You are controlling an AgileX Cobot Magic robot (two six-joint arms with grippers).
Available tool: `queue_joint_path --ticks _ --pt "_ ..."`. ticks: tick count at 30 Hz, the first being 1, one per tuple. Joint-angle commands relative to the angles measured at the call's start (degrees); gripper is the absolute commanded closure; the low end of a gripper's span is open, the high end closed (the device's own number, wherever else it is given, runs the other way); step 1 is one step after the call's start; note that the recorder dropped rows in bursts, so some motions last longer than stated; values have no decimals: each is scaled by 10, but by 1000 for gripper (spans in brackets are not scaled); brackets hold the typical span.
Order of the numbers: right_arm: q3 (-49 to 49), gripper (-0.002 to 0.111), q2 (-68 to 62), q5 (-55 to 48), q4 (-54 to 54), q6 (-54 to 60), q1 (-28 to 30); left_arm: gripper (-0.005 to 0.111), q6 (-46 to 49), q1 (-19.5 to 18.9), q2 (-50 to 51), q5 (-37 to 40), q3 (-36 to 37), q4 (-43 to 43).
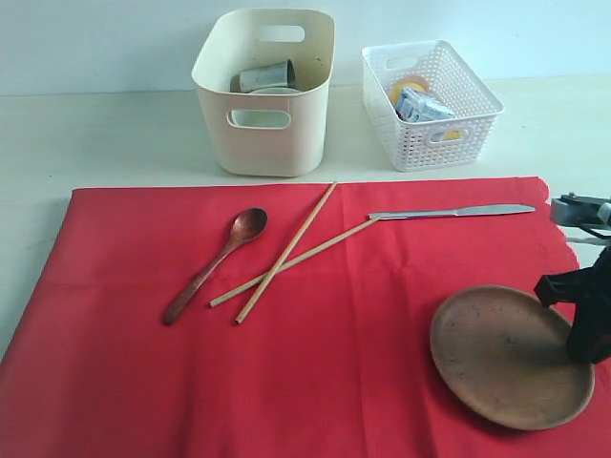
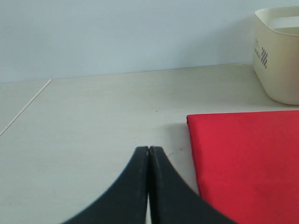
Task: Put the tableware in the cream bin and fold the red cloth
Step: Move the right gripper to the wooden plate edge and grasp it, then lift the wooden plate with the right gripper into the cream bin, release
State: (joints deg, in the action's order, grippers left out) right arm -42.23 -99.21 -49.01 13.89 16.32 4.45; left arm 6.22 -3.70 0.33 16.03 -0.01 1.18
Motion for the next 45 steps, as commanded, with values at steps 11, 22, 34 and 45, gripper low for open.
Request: queue_joint_path --ticks 11,22,34,45 --pt "0 108 25 6 283 193 2 105 -4 3 -3 -3 0 2" --pt "0 108 24 66 294 199 2 105 -4 3 -3 -3 0 2" --pt "19 108 24 184 311 216 2 105 -4 3 -3 -3 0 2" --pt "20 91 -22 214 313 166 2 105 -4 3 -3 -3 0 2"
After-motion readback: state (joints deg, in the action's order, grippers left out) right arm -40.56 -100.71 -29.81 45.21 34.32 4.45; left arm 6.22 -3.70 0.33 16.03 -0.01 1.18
